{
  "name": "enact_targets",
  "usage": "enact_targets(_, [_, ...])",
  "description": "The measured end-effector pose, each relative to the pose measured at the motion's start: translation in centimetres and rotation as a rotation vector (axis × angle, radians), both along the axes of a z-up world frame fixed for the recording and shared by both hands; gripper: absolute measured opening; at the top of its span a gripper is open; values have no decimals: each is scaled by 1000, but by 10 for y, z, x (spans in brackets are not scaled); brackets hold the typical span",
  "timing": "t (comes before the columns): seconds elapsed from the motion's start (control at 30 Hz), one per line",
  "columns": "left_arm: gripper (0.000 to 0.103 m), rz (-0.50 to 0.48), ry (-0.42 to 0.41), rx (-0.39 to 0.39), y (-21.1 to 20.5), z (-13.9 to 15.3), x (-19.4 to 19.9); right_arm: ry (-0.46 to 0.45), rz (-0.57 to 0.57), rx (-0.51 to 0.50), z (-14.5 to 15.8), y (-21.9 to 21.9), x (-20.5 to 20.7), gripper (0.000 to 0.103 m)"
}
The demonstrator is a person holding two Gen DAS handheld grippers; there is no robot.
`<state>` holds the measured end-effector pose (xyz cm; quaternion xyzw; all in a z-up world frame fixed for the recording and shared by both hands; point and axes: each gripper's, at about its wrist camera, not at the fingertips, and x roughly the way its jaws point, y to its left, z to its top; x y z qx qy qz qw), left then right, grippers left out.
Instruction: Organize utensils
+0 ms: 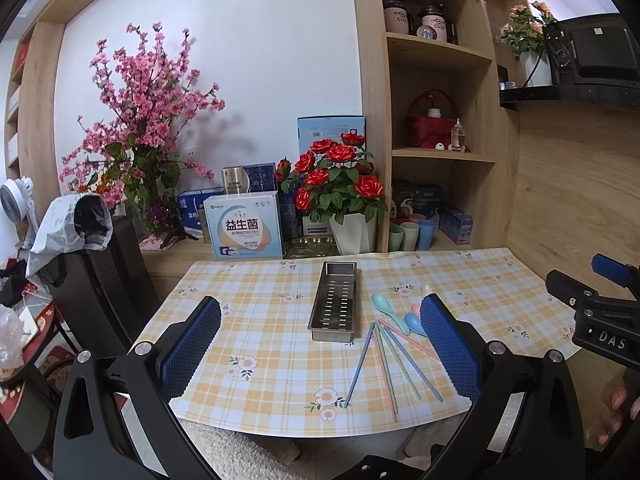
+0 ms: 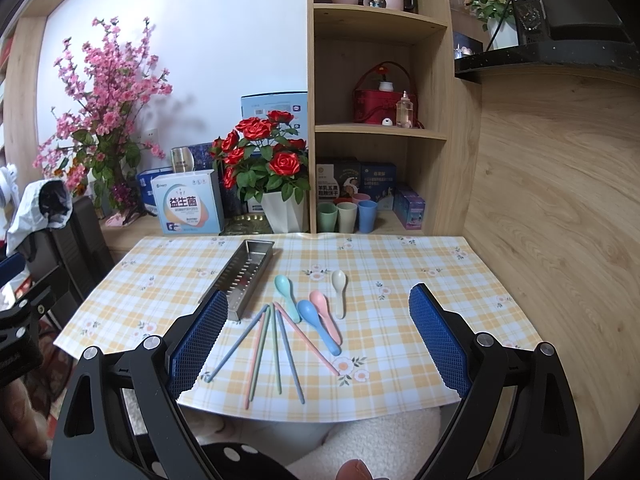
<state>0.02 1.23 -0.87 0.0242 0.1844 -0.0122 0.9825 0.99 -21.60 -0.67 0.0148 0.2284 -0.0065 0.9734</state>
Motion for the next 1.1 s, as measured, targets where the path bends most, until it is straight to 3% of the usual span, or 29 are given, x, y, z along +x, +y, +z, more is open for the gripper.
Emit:
enact_targets(0.2, [98, -33, 21, -14, 6, 6, 12, 11, 10, 11, 4, -5, 4, 89])
enact_targets(0.37, [98, -110, -36, -67, 17, 16, 31, 19, 35, -4, 6, -9, 27, 89])
enact_targets(0.57, [98, -59, -9, -92, 35, 11, 82, 22, 54, 56, -5, -20, 83, 89])
enact_targets(0.8, [97, -40, 76, -111, 48, -29, 141, 95, 80, 107, -50, -14, 153, 89])
enact_targets(0.93, [96, -103, 124, -91, 43, -63, 162, 177, 67, 89, -78, -8, 180, 89])
enact_targets(1.1, [92, -159, 215, -51, 26, -107, 182, 283, 57, 138, -124, -13, 195, 89])
